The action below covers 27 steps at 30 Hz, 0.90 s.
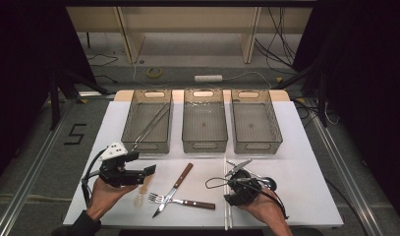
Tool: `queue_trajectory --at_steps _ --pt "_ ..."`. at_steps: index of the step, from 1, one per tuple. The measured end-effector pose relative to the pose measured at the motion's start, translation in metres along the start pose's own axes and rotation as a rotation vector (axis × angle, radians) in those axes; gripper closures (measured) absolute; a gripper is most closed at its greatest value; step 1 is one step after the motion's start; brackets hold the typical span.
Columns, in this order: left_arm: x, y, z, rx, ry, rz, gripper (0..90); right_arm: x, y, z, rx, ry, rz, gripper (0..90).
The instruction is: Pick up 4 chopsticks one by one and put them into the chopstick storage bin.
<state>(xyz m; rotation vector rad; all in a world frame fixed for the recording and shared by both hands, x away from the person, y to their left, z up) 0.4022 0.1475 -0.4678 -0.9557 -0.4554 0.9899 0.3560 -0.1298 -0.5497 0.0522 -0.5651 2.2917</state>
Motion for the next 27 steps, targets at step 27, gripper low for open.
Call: queue_trajectory --at_steps 27 --pt "0.0003 0.0015 0.002 -0.004 -0.007 -0.011 16.7 0.002 0.0059 -0.0053 0.071 0.019 0.009 57.6"
Point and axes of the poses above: each handheld gripper's, and its own axes: z roughly backward along the jaws, y roughly out of its underside, x roughly to its left, the point moved 10 cm from there along -z, roughly forward along the jaws, and after that the axes turned 10 degrees about -y, right-handed, at the moved point
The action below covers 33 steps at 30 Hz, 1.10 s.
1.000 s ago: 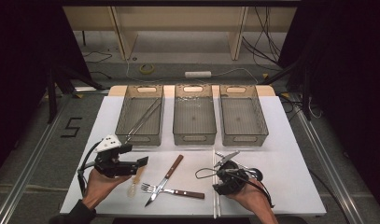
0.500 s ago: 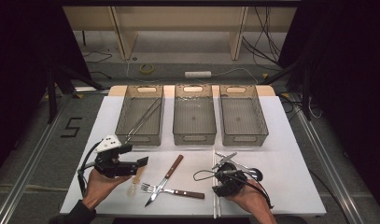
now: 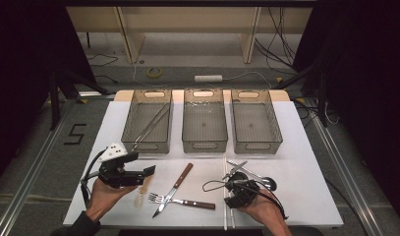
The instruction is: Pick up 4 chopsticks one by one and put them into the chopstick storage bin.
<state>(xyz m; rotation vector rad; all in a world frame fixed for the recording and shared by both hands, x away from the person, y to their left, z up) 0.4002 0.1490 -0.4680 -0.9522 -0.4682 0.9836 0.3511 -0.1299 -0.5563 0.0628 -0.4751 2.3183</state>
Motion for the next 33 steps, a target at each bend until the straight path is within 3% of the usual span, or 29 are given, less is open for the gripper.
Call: queue_trajectory --at_steps 24,33 --pt "0.0011 0.0019 0.001 0.003 -0.006 -0.002 16.7 -0.0001 0.0003 -0.0012 0.037 0.021 0.026 59.1" --pt "0.0016 0.0024 0.0018 0.003 -0.007 -0.002 16.8 -0.0019 0.0005 -0.0002 0.046 0.023 0.027 64.2"
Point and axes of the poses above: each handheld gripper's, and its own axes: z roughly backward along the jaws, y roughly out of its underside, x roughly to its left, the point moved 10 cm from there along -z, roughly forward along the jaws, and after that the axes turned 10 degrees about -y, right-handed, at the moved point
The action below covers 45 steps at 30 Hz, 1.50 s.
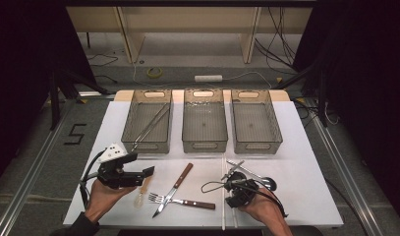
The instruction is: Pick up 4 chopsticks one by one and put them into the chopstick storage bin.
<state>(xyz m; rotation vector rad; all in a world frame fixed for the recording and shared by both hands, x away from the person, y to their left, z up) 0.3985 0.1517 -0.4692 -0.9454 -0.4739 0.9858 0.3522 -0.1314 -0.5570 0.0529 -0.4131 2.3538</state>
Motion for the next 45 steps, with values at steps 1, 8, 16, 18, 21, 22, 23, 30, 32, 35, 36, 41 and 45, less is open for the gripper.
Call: queue_trajectory --at_steps 1,8,16,18,21,22,23,30,32,35,36,41,45 --pt "0.0 0.0 0.0 0.0 0.0 0.0 16.8 0.0 0.0 0.0 0.002 0.0 -0.003 64.6" --pt "-0.001 0.001 0.0 0.003 0.002 -0.006 16.8 -0.003 0.002 0.002 0.009 0.005 -0.013 68.2" --pt "-0.001 0.001 0.001 0.002 0.001 -0.008 16.8 -0.006 0.005 0.004 0.011 0.0 -0.026 71.7" --pt "-0.002 0.0 0.001 0.001 0.001 -0.009 16.8 -0.007 0.006 0.005 0.013 -0.007 -0.034 72.8" --pt "-0.001 0.001 0.001 0.002 0.002 -0.009 16.8 -0.008 0.007 0.005 0.011 -0.015 -0.048 73.9" --pt "-0.001 0.001 0.001 0.001 0.002 -0.01 16.8 -0.009 0.007 0.005 0.011 -0.017 -0.052 74.5" --pt "-0.002 0.001 0.001 0.001 0.002 -0.011 16.8 -0.009 0.007 0.006 0.009 -0.016 -0.055 75.4" --pt "-0.003 0.001 0.001 0.0 0.005 -0.011 16.8 -0.015 0.009 0.006 0.008 0.004 -0.074 83.7" --pt "-0.003 0.001 0.001 0.002 0.005 -0.014 16.8 -0.015 0.009 0.006 0.004 0.002 -0.08 84.1" --pt "-0.003 0.001 0.001 0.003 0.007 -0.016 16.8 -0.015 0.009 0.006 -0.001 -0.01 -0.088 84.5" --pt "-0.003 0.001 0.001 0.004 0.007 -0.018 16.8 -0.015 0.009 0.006 -0.002 -0.011 -0.092 84.6" --pt "-0.003 0.001 0.001 0.004 0.009 -0.017 16.8 -0.016 0.009 0.007 -0.013 -0.017 -0.089 84.9" --pt "-0.003 0.002 0.0 0.005 0.012 -0.016 16.8 -0.017 0.009 0.01 -0.02 -0.008 -0.078 85.0"
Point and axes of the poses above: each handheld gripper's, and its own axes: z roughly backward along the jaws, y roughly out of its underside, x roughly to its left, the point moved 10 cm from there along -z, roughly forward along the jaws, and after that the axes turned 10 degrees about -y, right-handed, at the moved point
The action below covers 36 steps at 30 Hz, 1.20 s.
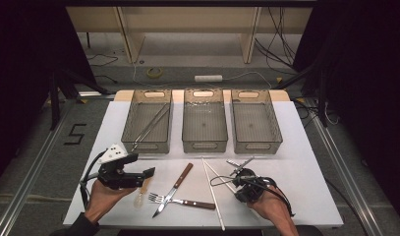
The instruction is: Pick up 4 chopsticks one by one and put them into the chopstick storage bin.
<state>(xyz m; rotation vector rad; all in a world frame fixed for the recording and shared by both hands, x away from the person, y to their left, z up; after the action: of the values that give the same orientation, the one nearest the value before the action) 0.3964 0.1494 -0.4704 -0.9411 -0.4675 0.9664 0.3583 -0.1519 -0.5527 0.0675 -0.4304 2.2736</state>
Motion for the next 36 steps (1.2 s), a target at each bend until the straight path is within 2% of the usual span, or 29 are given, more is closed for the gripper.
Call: queue_trajectory --at_steps 4,11,20,22,24,29,32,36 --pt "-0.001 0.0 0.0 0.002 0.004 0.0 16.8 -0.001 -0.002 0.007 -0.026 -0.002 0.026 85.2" --pt "-0.004 0.0 -0.001 0.004 0.018 -0.009 16.8 -0.005 -0.004 0.016 -0.058 -0.01 0.034 85.2" --pt "-0.013 -0.002 -0.003 0.008 0.059 -0.015 16.8 -0.006 -0.008 0.034 -0.119 -0.041 0.051 85.3" --pt "-0.015 -0.002 -0.004 0.012 0.07 -0.027 16.8 -0.005 -0.01 0.038 -0.136 -0.049 0.059 85.3" --pt "-0.02 -0.004 -0.006 0.013 0.089 -0.027 16.8 -0.001 -0.013 0.042 -0.143 -0.064 0.072 85.3" --pt "-0.03 -0.006 -0.01 0.03 0.118 -0.064 16.8 0.013 -0.023 0.048 -0.153 -0.096 0.123 85.3" --pt "-0.036 -0.006 -0.014 0.055 0.13 -0.094 16.8 0.022 -0.03 0.05 -0.149 -0.107 0.17 85.3" --pt "-0.043 -0.009 -0.019 0.063 0.137 -0.122 16.8 0.036 -0.041 0.051 -0.146 -0.118 0.219 85.3"
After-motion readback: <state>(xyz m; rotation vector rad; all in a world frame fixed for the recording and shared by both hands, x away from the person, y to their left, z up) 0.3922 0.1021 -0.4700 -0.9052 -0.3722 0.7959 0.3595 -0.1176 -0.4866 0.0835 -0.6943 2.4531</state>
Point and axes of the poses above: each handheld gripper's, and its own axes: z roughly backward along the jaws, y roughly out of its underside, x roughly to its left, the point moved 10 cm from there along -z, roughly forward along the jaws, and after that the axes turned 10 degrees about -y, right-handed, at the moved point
